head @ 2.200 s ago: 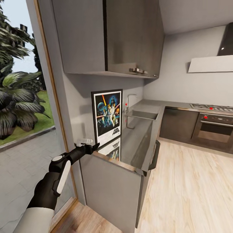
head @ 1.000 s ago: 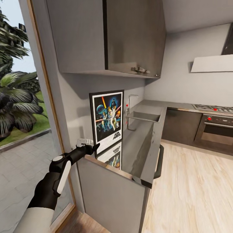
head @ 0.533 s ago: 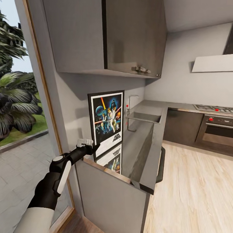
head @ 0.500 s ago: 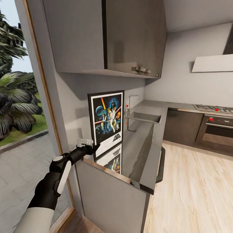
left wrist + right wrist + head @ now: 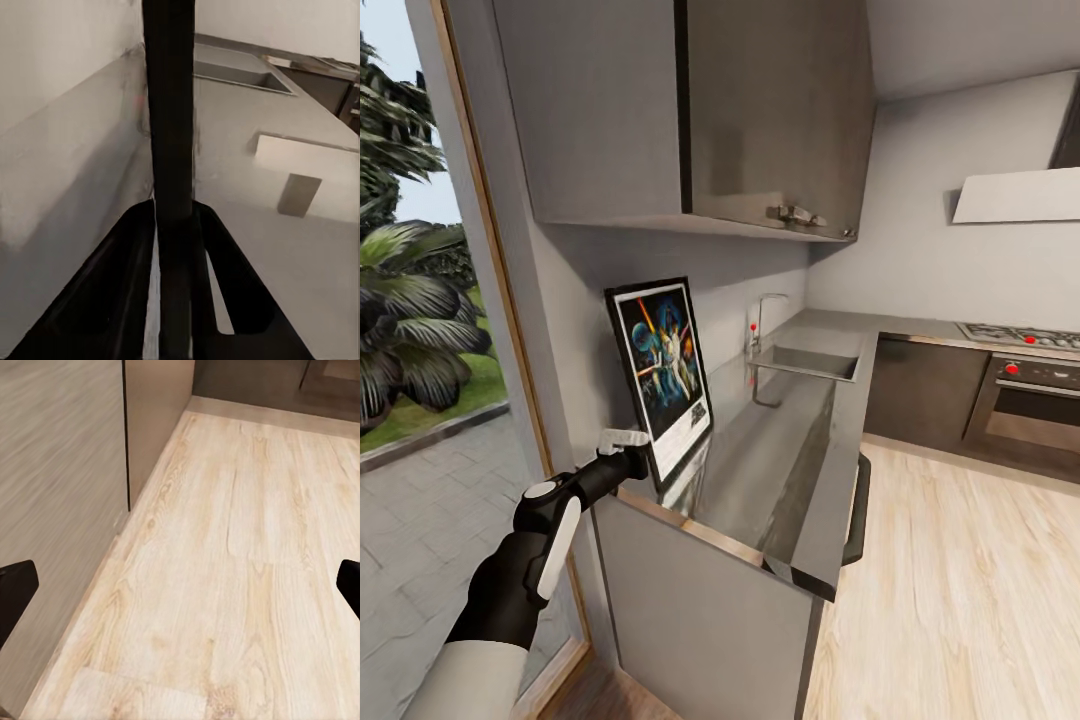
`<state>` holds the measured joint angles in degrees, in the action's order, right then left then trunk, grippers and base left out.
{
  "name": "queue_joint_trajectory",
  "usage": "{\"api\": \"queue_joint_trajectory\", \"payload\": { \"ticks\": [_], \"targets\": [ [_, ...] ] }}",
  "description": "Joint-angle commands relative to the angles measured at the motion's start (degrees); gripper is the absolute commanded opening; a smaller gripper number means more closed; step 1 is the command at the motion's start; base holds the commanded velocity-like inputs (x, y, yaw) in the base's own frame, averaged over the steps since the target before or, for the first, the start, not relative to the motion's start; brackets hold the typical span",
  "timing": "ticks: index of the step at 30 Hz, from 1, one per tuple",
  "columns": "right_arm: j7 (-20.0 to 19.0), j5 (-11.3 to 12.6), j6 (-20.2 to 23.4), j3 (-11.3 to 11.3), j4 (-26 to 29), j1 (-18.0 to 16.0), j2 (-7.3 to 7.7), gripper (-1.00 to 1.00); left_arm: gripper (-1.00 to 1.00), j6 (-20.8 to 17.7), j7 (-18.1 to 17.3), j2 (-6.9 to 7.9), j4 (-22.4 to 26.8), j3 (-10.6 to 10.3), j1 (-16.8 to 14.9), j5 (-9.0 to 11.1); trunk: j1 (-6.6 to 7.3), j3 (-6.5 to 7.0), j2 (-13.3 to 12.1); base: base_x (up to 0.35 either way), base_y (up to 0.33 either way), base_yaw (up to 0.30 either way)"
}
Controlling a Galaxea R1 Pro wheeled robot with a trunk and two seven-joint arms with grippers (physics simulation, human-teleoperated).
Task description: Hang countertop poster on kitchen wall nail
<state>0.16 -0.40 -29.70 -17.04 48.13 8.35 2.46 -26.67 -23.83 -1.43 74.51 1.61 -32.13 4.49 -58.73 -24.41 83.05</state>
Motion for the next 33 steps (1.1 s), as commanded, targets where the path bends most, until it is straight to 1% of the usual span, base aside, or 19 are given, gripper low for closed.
{"api": "queue_joint_trajectory", "payload": {
  "ticks": [1,18,19,26,33],
  "targets": [
    [0.02,-0.04,-0.09,-0.01,0.04,0.0,0.0,1.0,-1.0,-0.49,-0.25,-0.06,0.12,0.11,-0.04,0.44,0.0,-0.05,0.03,0.0,0.0,0.0],
    [0.02,-0.04,-0.09,-0.01,0.04,0.0,-0.03,1.0,-1.0,-0.49,-0.4,-0.06,1.15,-0.02,-0.04,0.45,0.0,-0.05,0.03,0.0,0.0,0.0],
    [0.02,-0.04,-0.09,-0.01,0.04,0.0,-0.08,1.0,-1.0,-0.6,-0.47,-0.06,5.16,0.31,-0.04,0.52,0.0,-0.05,0.03,0.0,0.0,0.0],
    [0.02,0.0,-0.09,-0.01,0.04,0.0,-0.09,1.0,-1.0,-0.65,-0.51,-0.06,5.42,0.26,-0.04,0.52,0.0,-0.05,0.03,0.0,0.0,0.0],
    [0.02,0.03,-0.09,-0.01,0.04,0.0,-0.09,1.0,-1.0,-1.25,-0.52,-0.06,7.24,0.47,-0.04,0.52,0.0,-0.05,0.03,0.0,0.0,0.0]
  ]
}}
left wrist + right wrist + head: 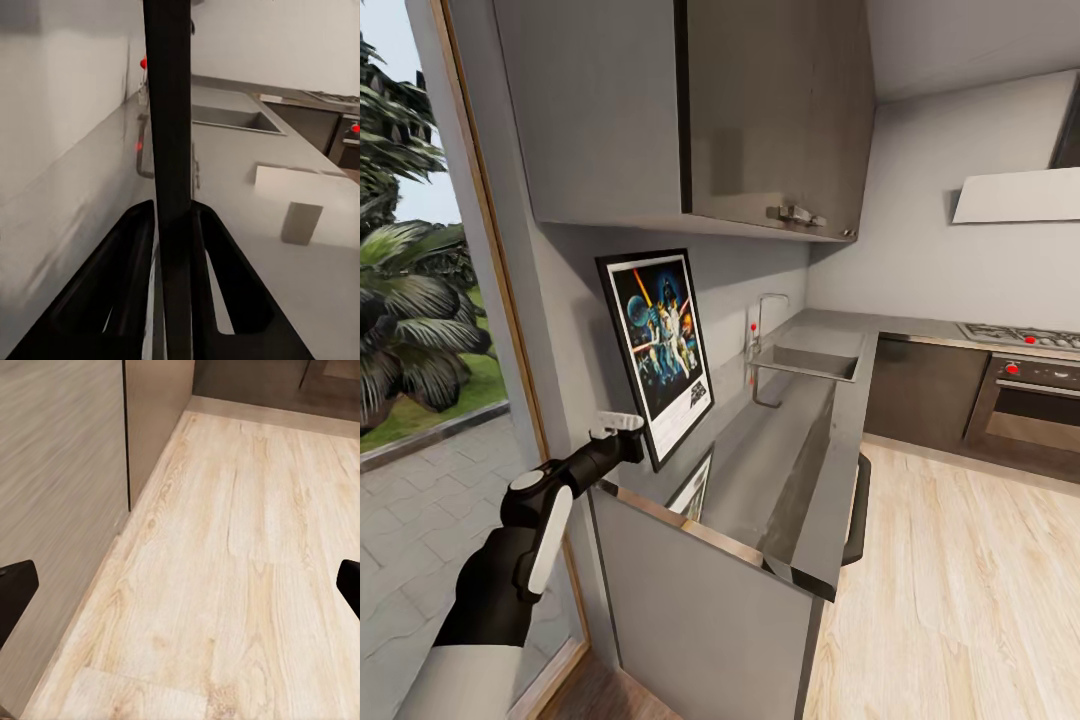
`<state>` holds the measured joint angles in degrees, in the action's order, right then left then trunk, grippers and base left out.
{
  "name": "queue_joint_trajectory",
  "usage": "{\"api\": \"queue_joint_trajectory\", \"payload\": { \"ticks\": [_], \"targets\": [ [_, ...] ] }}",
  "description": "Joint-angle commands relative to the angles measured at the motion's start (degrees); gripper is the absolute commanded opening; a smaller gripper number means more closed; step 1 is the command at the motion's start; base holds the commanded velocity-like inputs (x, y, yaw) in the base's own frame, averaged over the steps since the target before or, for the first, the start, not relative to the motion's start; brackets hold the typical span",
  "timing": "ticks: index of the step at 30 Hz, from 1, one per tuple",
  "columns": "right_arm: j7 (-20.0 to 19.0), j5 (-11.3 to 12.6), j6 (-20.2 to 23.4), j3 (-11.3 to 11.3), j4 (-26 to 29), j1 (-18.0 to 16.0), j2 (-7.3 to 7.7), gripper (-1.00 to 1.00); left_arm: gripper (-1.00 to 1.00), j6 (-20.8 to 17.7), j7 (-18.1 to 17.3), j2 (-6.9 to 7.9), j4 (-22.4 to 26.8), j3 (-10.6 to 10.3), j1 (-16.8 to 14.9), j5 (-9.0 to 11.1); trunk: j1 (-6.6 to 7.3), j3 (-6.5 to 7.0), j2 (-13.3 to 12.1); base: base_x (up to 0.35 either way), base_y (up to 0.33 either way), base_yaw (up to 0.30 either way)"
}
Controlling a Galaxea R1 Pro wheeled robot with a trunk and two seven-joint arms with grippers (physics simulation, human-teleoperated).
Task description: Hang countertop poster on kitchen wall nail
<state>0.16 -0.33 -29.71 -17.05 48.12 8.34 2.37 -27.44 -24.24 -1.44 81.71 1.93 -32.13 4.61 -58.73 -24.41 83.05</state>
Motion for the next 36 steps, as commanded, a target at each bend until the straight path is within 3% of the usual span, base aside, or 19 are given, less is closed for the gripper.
{"api": "queue_joint_trajectory", "payload": {
  "ticks": [1,9,36],
  "targets": [
    [0.02,-0.03,-0.08,-0.01,0.04,0.0,0.0,1.0,-1.0,-0.56,-0.11,-0.06,0.09,0.15,-0.04,0.4,0.0,-0.05,0.03,0.0,0.0,0.0],
    [0.02,-0.02,-0.08,-0.08,0.04,0.0,0.0,1.0,-1.0,-0.85,-0.11,-0.06,0.29,0.18,-0.04,0.47,0.0,-0.05,0.03,-0.157,0.0,0.0],
    [0.02,-0.11,-0.08,-0.01,0.04,0.0,0.0,1.0,-1.0,-0.87,-0.37,-0.09,0.29,0.04,-0.04,0.51,0.0,-0.05,0.03,-0.332,0.0,0.0]
  ]
}}
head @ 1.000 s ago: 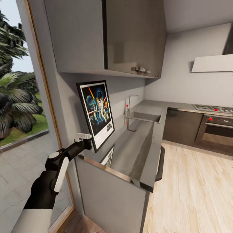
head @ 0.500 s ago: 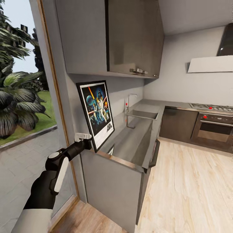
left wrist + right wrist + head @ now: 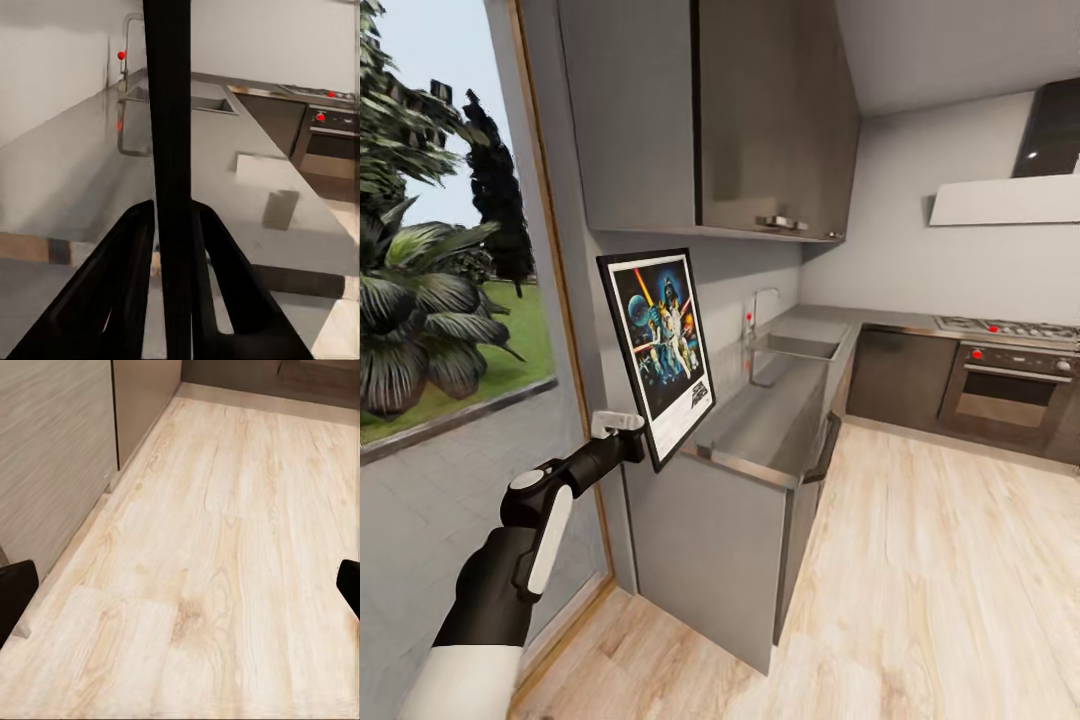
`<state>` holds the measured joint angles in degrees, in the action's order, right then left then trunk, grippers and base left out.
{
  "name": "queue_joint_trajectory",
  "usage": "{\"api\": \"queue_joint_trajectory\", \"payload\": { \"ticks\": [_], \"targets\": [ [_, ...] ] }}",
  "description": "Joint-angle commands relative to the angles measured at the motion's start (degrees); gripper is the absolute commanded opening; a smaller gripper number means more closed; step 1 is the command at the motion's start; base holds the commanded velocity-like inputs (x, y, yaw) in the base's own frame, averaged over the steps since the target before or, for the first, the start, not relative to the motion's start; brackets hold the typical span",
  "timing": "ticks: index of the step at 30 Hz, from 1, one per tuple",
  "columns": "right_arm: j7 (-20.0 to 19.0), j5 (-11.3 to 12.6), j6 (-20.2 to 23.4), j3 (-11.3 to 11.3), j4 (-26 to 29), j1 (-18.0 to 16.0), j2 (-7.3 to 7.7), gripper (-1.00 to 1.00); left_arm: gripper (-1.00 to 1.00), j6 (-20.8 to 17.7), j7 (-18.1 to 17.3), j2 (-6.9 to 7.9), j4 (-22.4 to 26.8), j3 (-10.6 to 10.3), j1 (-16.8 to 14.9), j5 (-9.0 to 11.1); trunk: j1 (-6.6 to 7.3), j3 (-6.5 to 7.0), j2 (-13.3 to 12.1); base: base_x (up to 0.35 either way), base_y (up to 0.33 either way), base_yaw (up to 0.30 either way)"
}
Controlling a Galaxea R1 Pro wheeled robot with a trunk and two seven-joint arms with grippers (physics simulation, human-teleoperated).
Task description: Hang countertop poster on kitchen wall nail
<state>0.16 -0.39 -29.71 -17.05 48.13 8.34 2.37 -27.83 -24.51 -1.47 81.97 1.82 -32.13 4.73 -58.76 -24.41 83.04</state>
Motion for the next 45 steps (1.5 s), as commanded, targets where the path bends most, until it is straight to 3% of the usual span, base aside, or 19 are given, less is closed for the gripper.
{"api": "queue_joint_trajectory", "payload": {
  "ticks": [1,8,12,18,23,25,27,28,39,42,45],
  "targets": [
    [0.02,-0.04,-0.08,-0.01,0.04,0.01,0.0,1.0,-1.0,-0.51,-0.65,-0.08,0.04,0.03,-0.04,0.39,0.03,-0.05,0.04,-0.338,0.0,0.0],
    [0.02,-0.03,-0.08,0.0,0.04,0.01,0.0,1.0,-1.0,-0.7,-3.21,-0.11,-0.04,-0.45,-0.04,0.44,0.03,-0.05,0.04,-0.331,0.0,0.0],
    [0.02,-0.03,-0.08,0.0,0.04,0.01,0.0,1.0,-1.0,-0.73,-3.97,-0.12,-0.15,-3.29,-0.04,0.45,0.03,-0.05,0.04,-0.125,0.0,0.0],
    [0.02,0.02,-0.08,0.0,0.04,0.01,0.0,1.0,-1.0,-0.74,-4.29,-0.36,-0.14,-5.88,-0.04,0.46,0.03,-0.05,0.04,-0.031,0.0,0.0],
    [0.02,0.0,-0.08,0.0,0.04,0.01,0.0,1.0,-1.0,-0.79,-5.21,-0.52,-0.03,-9.58,-0.04,0.53,0.03,-0.05,0.04,-0.005,0.0,0.0],
    [-0.04,-0.03,-0.08,-0.03,0.04,0.01,0.05,1.0,-1.0,-0.81,-8.34,-0.54,0.05,-11.61,-0.04,0.56,0.03,-0.05,0.04,-0.002,0.0,0.0],
    [-0.05,-0.03,-0.08,-0.05,0.04,0.01,0.06,1.0,-1.0,-0.83,-10.33,-0.56,0.08,-12.14,-0.04,0.56,0.03,-0.05,0.04,0.0,0.0,0.0],
    [-0.09,-0.04,-0.07,-0.09,0.04,0.01,0.15,1.0,-1.0,-0.98,-13.12,-0.57,0.12,-12.59,-0.04,0.57,0.03,-0.05,0.04,0.0,0.0,0.0],
    [-1.07,0.02,0.02,-0.45,0.48,0.01,0.88,1.0,-1.0,-1.24,-25.44,-0.44,0.51,-12.78,-0.04,0.58,0.03,-0.05,0.04,0.0,0.0,0.0],
    [-3.53,0.1,0.09,-0.54,0.99,0.01,1.65,1.0,-1.0,-1.21,-28.48,-0.34,0.49,-12.58,-0.04,0.55,0.03,-0.05,0.04,0.0,0.0,0.0],
    [-10.55,0.36,0.25,-2.21,2.21,0.01,3.09,1.0,-1.0,-1.14,-34.07,-0.02,0.35,-11.95,-0.04,0.37,0.03,-0.05,0.04,0.0,0.0,0.0]
  ]
}}
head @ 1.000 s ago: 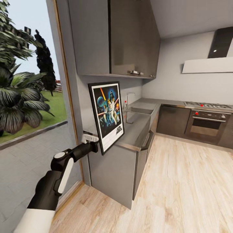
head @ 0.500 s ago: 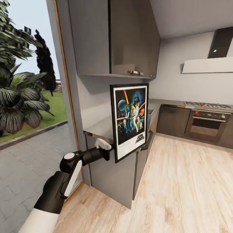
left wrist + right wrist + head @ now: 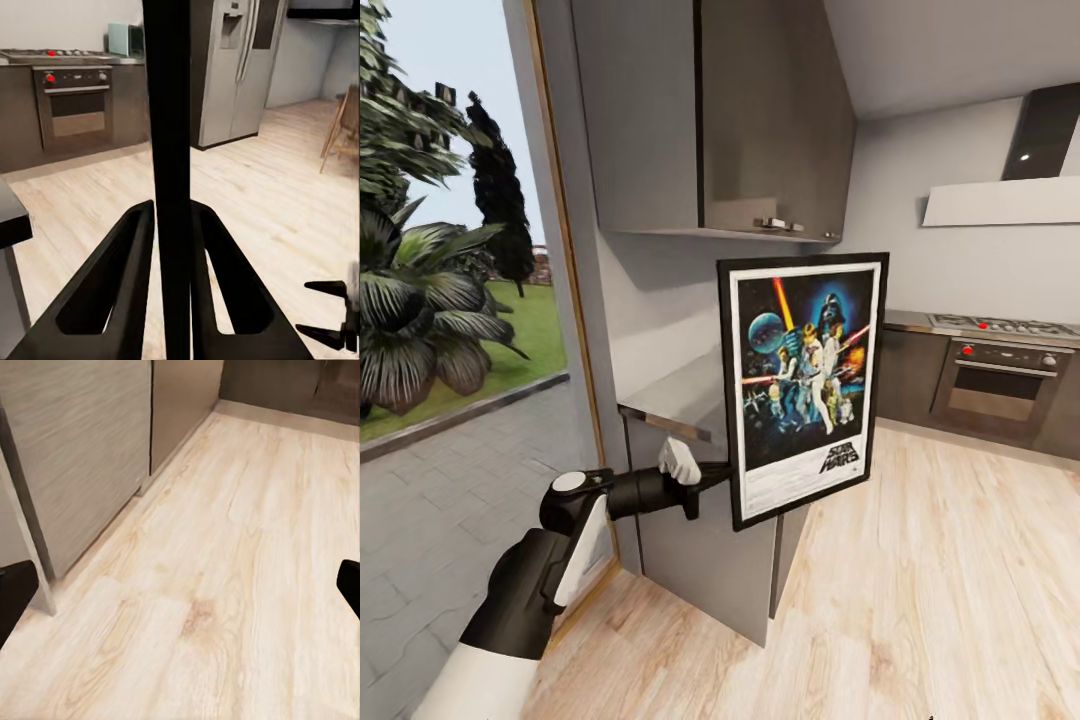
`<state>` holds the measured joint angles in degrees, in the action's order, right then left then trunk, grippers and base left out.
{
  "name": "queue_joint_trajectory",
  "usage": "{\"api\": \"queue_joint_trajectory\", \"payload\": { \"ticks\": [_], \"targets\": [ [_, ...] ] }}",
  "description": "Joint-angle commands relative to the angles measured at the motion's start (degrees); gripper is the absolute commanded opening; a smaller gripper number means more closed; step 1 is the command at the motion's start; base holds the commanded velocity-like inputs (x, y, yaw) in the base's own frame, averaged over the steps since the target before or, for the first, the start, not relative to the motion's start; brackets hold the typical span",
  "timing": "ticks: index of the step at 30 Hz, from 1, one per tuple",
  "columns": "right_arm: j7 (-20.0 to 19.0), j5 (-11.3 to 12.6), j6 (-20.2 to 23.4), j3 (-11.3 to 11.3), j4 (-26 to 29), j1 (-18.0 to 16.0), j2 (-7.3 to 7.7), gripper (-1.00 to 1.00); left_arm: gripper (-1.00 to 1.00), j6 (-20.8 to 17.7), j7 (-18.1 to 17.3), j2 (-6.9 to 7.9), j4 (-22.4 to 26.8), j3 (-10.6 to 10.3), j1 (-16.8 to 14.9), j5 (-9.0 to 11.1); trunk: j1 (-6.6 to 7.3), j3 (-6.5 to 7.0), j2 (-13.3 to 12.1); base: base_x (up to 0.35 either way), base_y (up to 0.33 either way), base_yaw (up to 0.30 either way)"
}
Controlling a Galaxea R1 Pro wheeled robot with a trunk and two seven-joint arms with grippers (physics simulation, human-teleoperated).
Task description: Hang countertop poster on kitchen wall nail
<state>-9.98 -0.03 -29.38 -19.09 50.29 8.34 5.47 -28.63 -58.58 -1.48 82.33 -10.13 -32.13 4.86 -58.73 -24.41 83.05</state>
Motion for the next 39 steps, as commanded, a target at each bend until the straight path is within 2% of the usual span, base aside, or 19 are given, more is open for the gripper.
{"api": "queue_joint_trajectory", "payload": {
  "ticks": [1,3,5,6,9,10,11,12,13,14,15,18,20,22,24,27,33,39],
  "targets": [
    [-4.02,0.07,0.06,-1.89,0.36,0.01,0.51,1.0,-1.0,-0.3,-1.99,0.51,-0.09,0.34,-0.04,0.17,0.0,-0.05,0.03,0.0,0.0,0.0],
    [-13.09,0.08,2.04,-5.41,1.58,-0.01,1.39,1.0,-1.0,-0.26,-5.05,2.1,-0.18,1.22,-0.04,0.18,0.0,-0.05,0.03,0.0,0.0,0.0],
    [-18.1,0.09,4.35,-6.66,2.76,0.0,2.01,1.0,-1.0,-0.25,-6.41,2.91,-0.2,1.85,-0.04,0.2,0.0,-0.05,0.03,0.0,0.0,0.0],
    [-23.14,0.1,7.6,-8.08,4.45,-0.03,2.7,1.0,-1.0,-0.23,-8.1,3.63,-0.21,2.65,-0.04,0.18,0.0,-0.05,0.03,0.0,0.0,0.0],
    [-28.64,0.15,12.58,-10.48,7.29,-0.03,3.69,1.0,-1.0,-0.23,-10.52,4.39,-0.3,3.73,-0.04,0.16,0.0,-0.05,0.03,0.0,0.0,0.0],
    [-31.79,0.19,16.62,-11.89,10.0,-0.05,4.35,1.0,-1.0,-0.22,-12.0,4.7,-0.46,4.42,-0.04,0.14,0.0,-0.05,0.03,0.0,0.0,0.0],
    [-33.42,0.19,18.59,-12.41,11.52,-0.06,4.65,1.0,-1.0,-0.23,-12.57,4.81,-0.53,4.69,-0.04,0.13,0.0,-0.05,0.03,0.0,0.0,0.0],
    [-37.05,0.13,22.06,-13.15,14.71,-0.07,5.23,1.0,-1.0,-0.22,-13.37,4.97,-0.68,5.06,-0.04,0.1,0.0,-0.05,0.03,0.0,0.0,0.0],
    [-39.1,0.06,23.48,-13.42,16.26,-0.07,5.55,1.0,-1.0,-0.21,-13.66,5.03,-0.75,5.2,-0.04,0.09,0.0,-0.05,0.03,0.0,0.0,0.0],
    [-43.49,-0.05,25.9,-13.84,19.03,-0.07,6.51,1.0,-1.0,-0.24,-14.07,5.11,-0.85,5.39,-0.04,0.08,0.0,-0.05,0.03,0.0,0.0,0.0],
    [-45.69,-0.07,26.96,-13.98,20.16,-0.08,7.22,1.0,-1.0,-0.25,-14.22,5.14,-0.9,5.46,-0.04,0.08,0.0,-0.05,0.03,0.0,0.0,0.0],
    [-57.25,0.24,35.3,-14.71,23.37,-0.66,13.59,1.0,-1.0,-0.26,-14.66,5.23,-1.14,5.66,-0.04,0.06,0.0,-0.05,0.03,0.0,0.0,0.0],
    [-61.39,0.78,39.06,-14.94,23.9,-1.7,15.87,1.0,-1.0,-0.27,-14.77,5.24,-1.47,5.7,-0.04,0.06,0.0,-0.05,0.03,0.0,0.0,0.0],
    [-63.65,1.4,40.67,-15.03,24.15,-2.83,16.84,1.0,-1.0,-0.28,-14.82,5.25,-1.95,5.68,-0.04,0.06,0.0,-0.05,0.03,0.0,0.0,0.0],
    [-67.99,2.71,42.36,-15.12,24.27,-5.58,18.77,1.0,-1.0,-0.2,-14.9,5.25,-4.01,5.66,-0.04,0.09,0.0,-0.05,0.03,0.0,0.0,0.0],
    [-72.34,3.5,43.2,-15.17,24.28,-7.52,20.38,1.0,-1.0,-0.08,-15.61,5.26,-7.34,5.71,-0.04,0.13,0.0,-0.05,0.03,0.0,0.0,0.0],
    [-74.36,4.01,44.01,-15.11,24.29,-10.51,21.03,1.0,-1.0,-0.03,-21.65,5.26,-10.72,5.8,-0.04,0.03,0.0,-0.05,0.03,0.0,0.0,0.0],
    [-74.92,4.14,48.02,-14.69,24.3,-12.42,21.07,1.0,-1.0,-0.08,-24.78,6.3,-11.39,5.83,-0.04,0.12,0.0,-0.05,0.03,0.0,0.0,0.0]
  ]
}}
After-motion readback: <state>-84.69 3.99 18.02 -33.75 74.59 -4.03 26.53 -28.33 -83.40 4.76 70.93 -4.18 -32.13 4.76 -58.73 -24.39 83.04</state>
